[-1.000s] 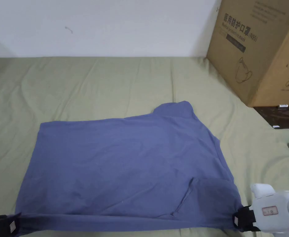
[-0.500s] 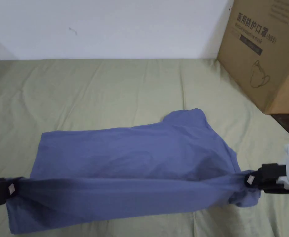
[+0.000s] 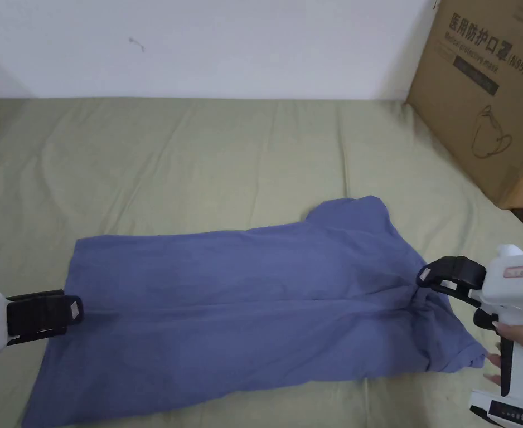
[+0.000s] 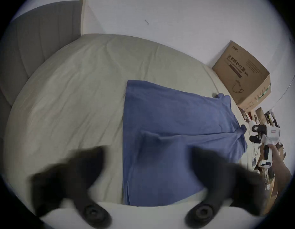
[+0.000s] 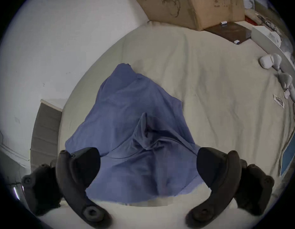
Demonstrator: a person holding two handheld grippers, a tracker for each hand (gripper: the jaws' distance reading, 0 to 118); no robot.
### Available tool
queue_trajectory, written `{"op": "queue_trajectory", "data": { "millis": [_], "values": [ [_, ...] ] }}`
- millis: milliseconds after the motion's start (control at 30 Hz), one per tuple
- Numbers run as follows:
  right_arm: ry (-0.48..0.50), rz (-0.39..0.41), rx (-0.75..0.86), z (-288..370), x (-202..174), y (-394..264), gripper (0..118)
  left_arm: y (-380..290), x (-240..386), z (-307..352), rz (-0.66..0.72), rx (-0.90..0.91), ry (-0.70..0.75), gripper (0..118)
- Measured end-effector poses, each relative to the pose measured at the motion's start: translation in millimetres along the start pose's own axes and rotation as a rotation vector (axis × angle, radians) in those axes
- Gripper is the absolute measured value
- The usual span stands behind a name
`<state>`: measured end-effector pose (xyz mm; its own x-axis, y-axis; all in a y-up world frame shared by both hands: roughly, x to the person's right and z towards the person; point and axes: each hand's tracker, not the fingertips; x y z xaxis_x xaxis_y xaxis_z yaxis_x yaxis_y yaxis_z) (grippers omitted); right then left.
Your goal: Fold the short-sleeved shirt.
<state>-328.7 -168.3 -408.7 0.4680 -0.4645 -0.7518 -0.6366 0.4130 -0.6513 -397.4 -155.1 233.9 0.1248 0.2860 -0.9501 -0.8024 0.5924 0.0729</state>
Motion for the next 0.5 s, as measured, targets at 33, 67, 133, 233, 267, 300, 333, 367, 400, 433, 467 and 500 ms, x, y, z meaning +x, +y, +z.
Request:
{"op": "queue_trajectory", "data": {
  "millis": [33, 67, 133, 233, 267, 300, 333, 367, 400, 433, 467, 500],
  "values": [
    [0.012, -0.002, 0.022, 6.1, 7.5, -0.6, 115, 3.4, -4.3, 9.6, 0.002, 0.059, -0.003, 112],
    [0.006, 0.011, 0.058, 15.6, 9.2, -7.0, 115, 1.2, -4.5, 17.8, 0.008, 0.049, -0.015, 112],
    [-0.003, 0.049, 0.090, 33.2, 10.2, -21.7, 115, -6.4, -2.1, 36.5, 0.012, 0.055, -0.037, 112],
    [-0.003, 0.144, 0.113, 63.6, 6.4, -47.5, 113, -25.0, -49.0, 26.3, 0.002, 0.066, -0.055, 112],
    [0.026, 0.158, 0.103, 73.4, 5.3, -57.8, 105, -44.2, 5.3, 61.4, -0.008, 0.056, -0.063, 105],
    [0.037, 0.163, 0.113, 82.1, 7.2, -65.3, 90, -54.5, 26.3, 77.8, -0.013, 0.044, -0.069, 89],
    [0.053, 0.167, 0.133, 92.0, 6.9, -74.9, 55, -62.9, 33.0, 87.3, -0.014, 0.040, -0.066, 58],
    [0.084, 0.173, 0.143, 101.6, 6.3, -84.3, 0, -70.9, 38.5, 97.0, -0.023, 0.054, -0.057, 3],
    [0.101, 0.176, 0.156, 111.5, 6.0, -93.7, 0, -71.1, 18.7, 93.6, -0.035, 0.070, -0.049, 0],
    [0.087, 0.165, 0.174, 115.0, 16.2, -94.5, 0, -71.4, 11.6, 91.9, -0.042, 0.076, -0.028, 0],
    [0.056, 0.182, 0.162, 118.9, 18.2, -99.2, 0, -74.1, 11.3, 92.0, -0.042, 0.071, -0.003, 0],
    [0.025, 0.193, 0.178, 124.1, 17.6, -105.1, 0, -74.9, 10.5, 92.1, -0.048, 0.072, 0.015, 0]
  ]
}}
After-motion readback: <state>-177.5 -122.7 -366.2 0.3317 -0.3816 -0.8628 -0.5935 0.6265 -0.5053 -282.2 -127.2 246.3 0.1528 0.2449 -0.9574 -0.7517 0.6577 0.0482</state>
